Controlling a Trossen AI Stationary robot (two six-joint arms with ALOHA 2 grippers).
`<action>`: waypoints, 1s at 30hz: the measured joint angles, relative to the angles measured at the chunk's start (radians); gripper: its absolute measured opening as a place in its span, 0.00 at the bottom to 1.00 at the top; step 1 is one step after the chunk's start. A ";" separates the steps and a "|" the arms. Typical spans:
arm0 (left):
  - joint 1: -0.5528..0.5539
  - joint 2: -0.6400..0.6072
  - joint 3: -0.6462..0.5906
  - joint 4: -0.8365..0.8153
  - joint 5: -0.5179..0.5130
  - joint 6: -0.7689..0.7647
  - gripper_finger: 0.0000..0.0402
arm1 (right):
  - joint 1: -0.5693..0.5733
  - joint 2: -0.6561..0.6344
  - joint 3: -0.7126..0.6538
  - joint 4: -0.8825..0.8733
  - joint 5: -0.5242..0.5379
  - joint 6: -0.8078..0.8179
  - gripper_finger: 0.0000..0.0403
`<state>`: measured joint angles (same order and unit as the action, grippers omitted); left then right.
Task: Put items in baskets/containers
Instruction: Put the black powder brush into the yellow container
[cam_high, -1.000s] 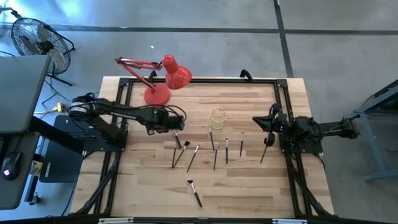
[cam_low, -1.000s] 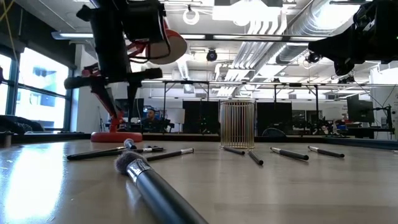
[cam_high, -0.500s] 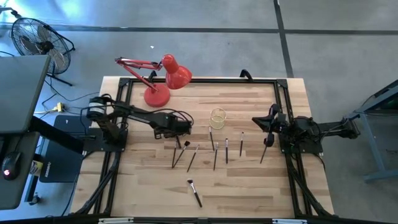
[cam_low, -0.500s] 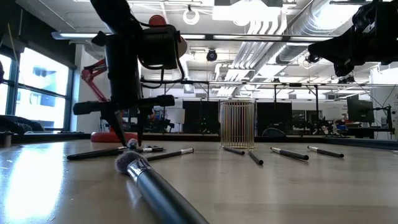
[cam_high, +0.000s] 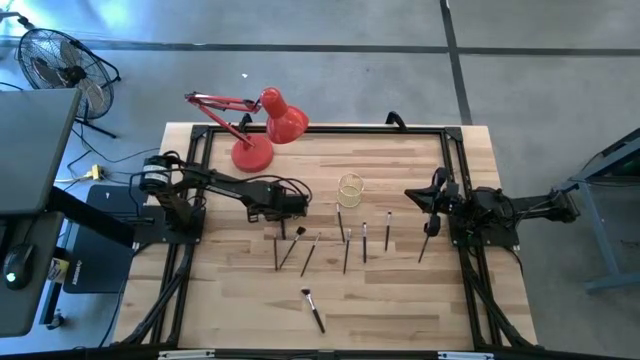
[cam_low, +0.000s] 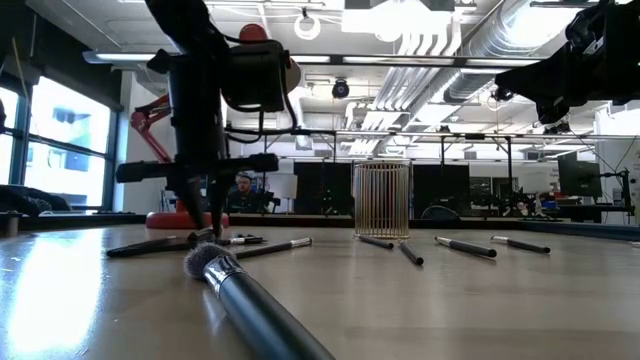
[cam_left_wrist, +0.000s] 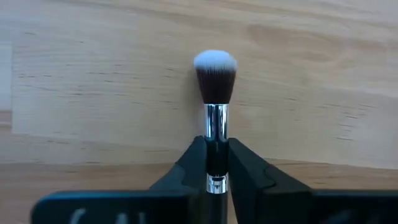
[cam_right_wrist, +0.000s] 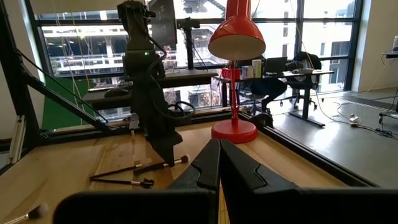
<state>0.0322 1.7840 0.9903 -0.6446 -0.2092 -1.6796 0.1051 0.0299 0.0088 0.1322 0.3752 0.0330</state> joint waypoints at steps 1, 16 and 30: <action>0.000 0.000 0.000 0.002 0.001 0.001 0.08 | 0.000 0.000 0.000 0.000 0.000 0.000 0.01; -0.015 -0.008 0.233 -0.255 -0.028 0.272 0.08 | 0.000 0.000 0.000 0.000 0.005 0.000 0.01; -0.141 -0.054 0.377 -0.260 -0.242 0.464 0.08 | 0.013 0.015 0.030 -0.059 -0.042 0.090 0.00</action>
<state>-0.1092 1.7302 1.3673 -0.9043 -0.4513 -1.2160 0.1183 0.0454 0.0388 0.0735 0.3337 0.1232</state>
